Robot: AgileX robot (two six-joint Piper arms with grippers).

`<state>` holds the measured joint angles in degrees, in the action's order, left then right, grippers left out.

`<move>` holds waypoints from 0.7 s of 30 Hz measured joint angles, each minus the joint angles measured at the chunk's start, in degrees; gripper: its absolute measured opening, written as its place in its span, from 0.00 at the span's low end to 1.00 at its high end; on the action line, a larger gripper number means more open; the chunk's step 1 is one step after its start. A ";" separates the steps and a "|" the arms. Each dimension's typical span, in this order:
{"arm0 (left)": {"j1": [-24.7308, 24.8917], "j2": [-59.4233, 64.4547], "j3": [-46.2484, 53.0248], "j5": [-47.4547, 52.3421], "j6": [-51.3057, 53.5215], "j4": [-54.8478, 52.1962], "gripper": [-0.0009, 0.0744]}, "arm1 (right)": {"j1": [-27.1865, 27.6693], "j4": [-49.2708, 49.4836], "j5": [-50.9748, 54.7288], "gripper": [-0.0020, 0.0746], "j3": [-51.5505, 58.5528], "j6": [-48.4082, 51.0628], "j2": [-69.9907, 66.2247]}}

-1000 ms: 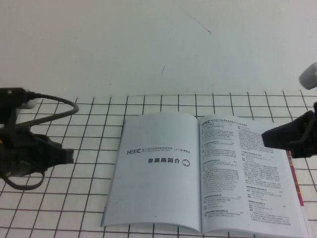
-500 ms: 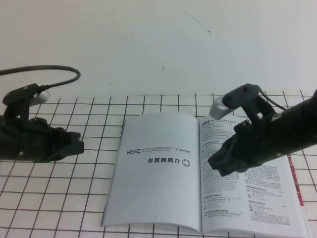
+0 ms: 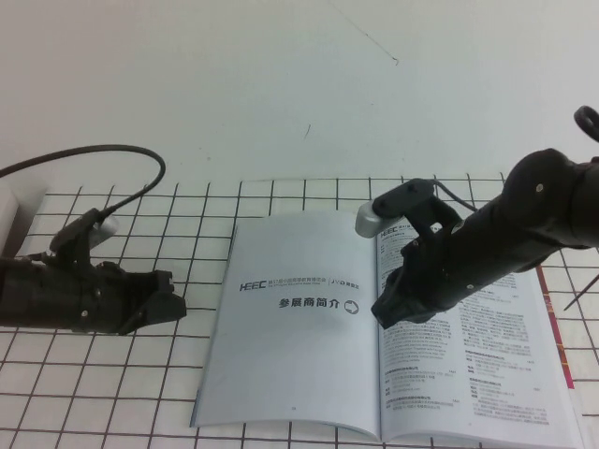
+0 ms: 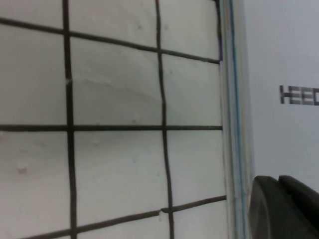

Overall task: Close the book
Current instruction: 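Close the open booklet and leave it lying on the table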

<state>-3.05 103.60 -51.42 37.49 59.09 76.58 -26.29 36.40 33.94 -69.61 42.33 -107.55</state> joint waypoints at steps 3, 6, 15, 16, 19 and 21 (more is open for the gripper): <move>0.00 2.95 0.00 0.50 1.97 2.37 0.01 | 0.00 -1.86 -0.03 0.02 0.06 -0.51 -1.70; 0.00 4.88 -0.19 2.09 2.88 3.59 0.01 | 0.00 -5.19 -0.12 0.02 -0.03 -2.42 -2.87; 0.10 6.03 -0.53 3.75 5.75 6.02 0.01 | -0.09 -13.15 -0.12 0.02 -0.27 -9.39 -4.77; 0.10 6.03 -0.53 3.52 5.98 6.13 0.01 | -0.09 -13.46 -0.12 0.02 -0.28 -9.63 -4.90; 0.96 6.03 -0.53 2.45 6.26 6.75 0.01 | -0.09 -13.85 0.22 0.02 -0.65 -9.74 -5.63; 2.37 6.03 -0.53 1.91 7.03 7.18 0.01 | -0.09 -14.08 0.33 0.02 -0.79 -9.76 -6.12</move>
<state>-0.68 109.63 -51.95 39.41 66.12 83.75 -26.39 22.32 34.28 -70.41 32.57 -113.67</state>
